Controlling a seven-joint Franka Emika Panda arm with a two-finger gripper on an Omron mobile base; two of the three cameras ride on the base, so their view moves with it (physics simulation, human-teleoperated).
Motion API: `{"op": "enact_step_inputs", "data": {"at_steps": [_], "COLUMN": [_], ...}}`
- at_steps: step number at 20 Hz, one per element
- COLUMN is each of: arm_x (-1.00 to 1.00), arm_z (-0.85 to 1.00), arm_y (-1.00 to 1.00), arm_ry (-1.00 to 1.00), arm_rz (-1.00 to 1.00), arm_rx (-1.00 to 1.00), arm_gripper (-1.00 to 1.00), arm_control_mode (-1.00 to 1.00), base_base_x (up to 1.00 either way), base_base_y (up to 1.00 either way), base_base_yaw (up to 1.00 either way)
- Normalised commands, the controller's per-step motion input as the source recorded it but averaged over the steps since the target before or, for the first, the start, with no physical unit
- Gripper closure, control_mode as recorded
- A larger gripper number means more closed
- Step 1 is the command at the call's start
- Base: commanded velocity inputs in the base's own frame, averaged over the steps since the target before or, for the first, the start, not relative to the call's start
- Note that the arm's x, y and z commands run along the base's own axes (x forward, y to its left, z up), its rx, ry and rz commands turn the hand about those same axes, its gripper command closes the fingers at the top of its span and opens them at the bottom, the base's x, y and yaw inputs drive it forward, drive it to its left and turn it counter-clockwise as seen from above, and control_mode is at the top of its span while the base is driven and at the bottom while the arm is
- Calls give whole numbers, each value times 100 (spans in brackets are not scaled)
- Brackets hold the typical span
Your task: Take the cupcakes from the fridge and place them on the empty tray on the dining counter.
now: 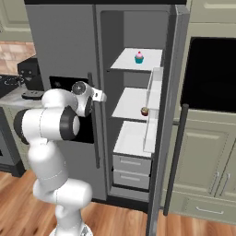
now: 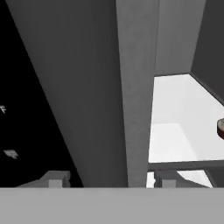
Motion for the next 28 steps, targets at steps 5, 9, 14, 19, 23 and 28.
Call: {"op": "enact_step_inputs", "data": {"at_steps": [5,9,14,19,23,28], "arm_x": [1,-55,-69,-65,-63,-59], "arm_z": [0,0,0,0,0,-5], "arm_y": [24,23,31,48,44,64], "arm_ry": [14,16,22,26,20,21], "arm_rz": [0,0,0,0,0,0], "arm_rx": [0,0,-1,0,0,0], "arm_gripper": [100,100,100,100,100,100], "arm_control_mode": [-100,-100,-100,-100,-100,-100], "base_base_x": [0,0,0,0,0,0], "base_base_y": [0,0,0,0,0,0], "base_base_yaw": [0,0,0,0,0,0]}}
